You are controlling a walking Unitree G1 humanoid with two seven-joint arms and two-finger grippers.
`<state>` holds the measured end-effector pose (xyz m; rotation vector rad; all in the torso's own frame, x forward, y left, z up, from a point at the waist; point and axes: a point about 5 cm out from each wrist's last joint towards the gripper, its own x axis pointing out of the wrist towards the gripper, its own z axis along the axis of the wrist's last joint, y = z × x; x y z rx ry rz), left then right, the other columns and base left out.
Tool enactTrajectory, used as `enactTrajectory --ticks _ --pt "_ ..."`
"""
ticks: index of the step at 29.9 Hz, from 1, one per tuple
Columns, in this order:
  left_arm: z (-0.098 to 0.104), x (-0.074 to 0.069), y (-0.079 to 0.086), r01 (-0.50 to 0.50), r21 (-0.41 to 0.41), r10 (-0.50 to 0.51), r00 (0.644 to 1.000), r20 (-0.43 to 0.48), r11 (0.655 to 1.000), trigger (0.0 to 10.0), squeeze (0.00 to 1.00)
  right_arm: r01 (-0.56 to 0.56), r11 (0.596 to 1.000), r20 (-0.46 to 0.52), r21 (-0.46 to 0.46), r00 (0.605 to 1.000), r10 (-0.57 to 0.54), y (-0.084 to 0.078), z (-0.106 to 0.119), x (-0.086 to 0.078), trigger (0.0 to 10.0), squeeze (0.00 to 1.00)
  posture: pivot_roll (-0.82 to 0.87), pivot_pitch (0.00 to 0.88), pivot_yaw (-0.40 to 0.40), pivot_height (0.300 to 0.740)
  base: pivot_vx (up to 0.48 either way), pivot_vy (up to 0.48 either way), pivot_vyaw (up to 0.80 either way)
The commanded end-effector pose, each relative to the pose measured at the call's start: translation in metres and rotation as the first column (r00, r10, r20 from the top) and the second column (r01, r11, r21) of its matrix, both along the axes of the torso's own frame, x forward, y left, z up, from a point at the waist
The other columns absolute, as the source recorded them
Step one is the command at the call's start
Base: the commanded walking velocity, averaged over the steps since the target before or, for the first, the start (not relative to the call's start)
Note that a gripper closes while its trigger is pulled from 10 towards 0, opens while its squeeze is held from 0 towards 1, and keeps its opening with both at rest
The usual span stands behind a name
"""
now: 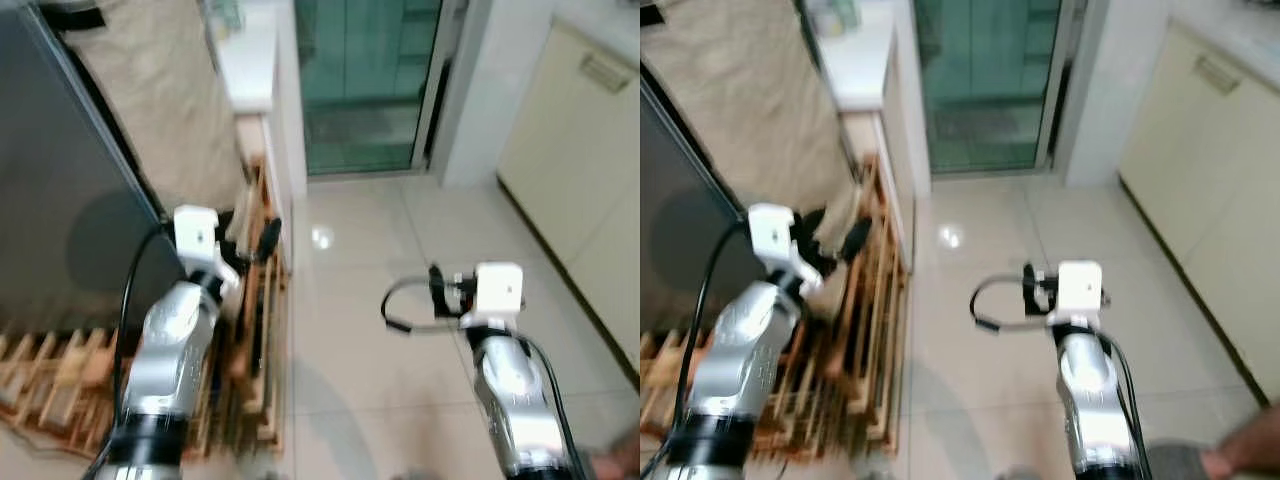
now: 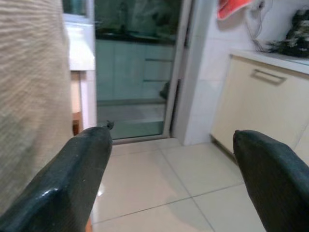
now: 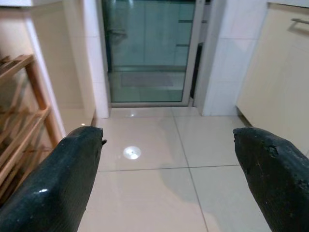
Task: Restocking fridge
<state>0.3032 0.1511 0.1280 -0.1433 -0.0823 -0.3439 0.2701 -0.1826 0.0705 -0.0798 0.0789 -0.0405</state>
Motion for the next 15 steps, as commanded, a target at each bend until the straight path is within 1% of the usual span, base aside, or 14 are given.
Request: enactTrajectory --ticks 1,12,15 --pt "0.0023 0.0002 -0.0022 0.002 -0.013 -0.001 1.000 0.010 1.000 10.0 0.00 0.011 1.000 -0.005 -0.010 1.000 -0.011 -0.0063 0.0003 0.0006 10.0 0.00 -0.05 0.000 0.090 0.740 0.000 0.000 0.80" --pt "0.0035 -0.0004 -0.0022 0.018 0.000 -0.018 1.000 0.022 1.000 10.0 0.00 -0.004 1.000 -0.002 0.000 1.000 0.004 -0.0014 -0.0007 0.0006 10.0 0.00 -0.05 0.000 0.092 0.740 0.000 0.000 0.79" --pt "0.0036 0.0003 -0.0018 0.018 0.002 -0.018 1.000 0.021 1.000 10.0 0.00 -0.003 1.000 -0.002 0.005 1.000 0.003 -0.0013 -0.0007 0.0013 10.0 0.00 -0.05 0.000 0.093 0.740 0.000 0.000 0.63"
